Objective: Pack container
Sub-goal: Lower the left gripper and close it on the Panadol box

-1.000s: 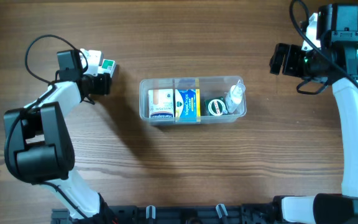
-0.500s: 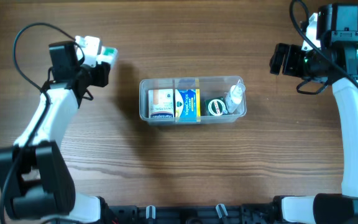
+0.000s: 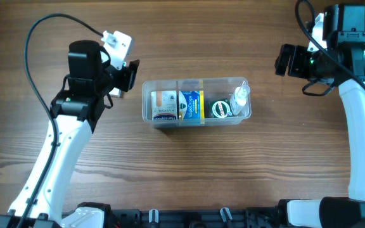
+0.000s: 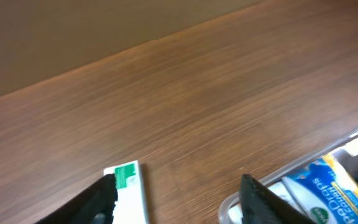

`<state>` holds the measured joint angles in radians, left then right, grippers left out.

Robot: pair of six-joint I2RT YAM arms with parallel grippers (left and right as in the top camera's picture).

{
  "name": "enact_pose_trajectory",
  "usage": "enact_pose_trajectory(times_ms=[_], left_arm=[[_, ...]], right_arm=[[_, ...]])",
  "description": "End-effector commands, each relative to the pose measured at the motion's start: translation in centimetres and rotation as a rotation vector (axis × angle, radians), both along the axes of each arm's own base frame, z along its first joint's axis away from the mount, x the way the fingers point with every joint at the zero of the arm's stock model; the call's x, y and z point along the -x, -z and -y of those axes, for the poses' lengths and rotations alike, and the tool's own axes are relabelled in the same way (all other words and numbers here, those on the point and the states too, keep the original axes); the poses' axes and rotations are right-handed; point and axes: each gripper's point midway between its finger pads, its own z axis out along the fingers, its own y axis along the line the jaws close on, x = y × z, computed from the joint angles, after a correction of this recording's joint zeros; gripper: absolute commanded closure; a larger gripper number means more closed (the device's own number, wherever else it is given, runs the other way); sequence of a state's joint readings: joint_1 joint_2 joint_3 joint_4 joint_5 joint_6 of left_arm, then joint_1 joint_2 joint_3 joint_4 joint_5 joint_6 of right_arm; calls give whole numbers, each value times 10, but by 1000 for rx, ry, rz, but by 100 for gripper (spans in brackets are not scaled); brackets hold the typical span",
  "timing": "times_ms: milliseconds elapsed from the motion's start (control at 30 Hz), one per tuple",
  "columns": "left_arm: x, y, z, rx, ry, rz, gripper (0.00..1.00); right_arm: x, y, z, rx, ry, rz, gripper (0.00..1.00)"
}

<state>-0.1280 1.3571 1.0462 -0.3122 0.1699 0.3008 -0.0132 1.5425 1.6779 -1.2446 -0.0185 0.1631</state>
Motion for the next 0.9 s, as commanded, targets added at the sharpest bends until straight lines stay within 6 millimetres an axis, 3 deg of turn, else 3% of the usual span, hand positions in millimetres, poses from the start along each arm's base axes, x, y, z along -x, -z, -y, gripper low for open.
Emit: enact_pose_trajectory(times_ms=[0, 67, 100, 200, 433, 633, 867], left_arm=[[-1, 23, -24, -57, -89, -70, 32], [-3, 35, -31, -61, -106, -102, 27], [-6, 48, -36, -65, -119, -135, 17], [-11, 74, -45, -71, -140, -199, 2], [-30, 144, -70, -74, -195, -303, 0], [-30, 183, -80, -74, -214, -378, 0], [-25, 221, -75, -57, -192, -455, 0]], right_arm=[[-2, -8, 0, 1, 3, 26, 0], [-2, -8, 0, 1, 3, 26, 1], [-2, -8, 0, 1, 3, 26, 0], [-2, -8, 0, 0, 4, 26, 0], [-2, -8, 0, 1, 3, 26, 0], [-2, -8, 0, 1, 3, 26, 0], [-2, -8, 0, 1, 3, 26, 0]])
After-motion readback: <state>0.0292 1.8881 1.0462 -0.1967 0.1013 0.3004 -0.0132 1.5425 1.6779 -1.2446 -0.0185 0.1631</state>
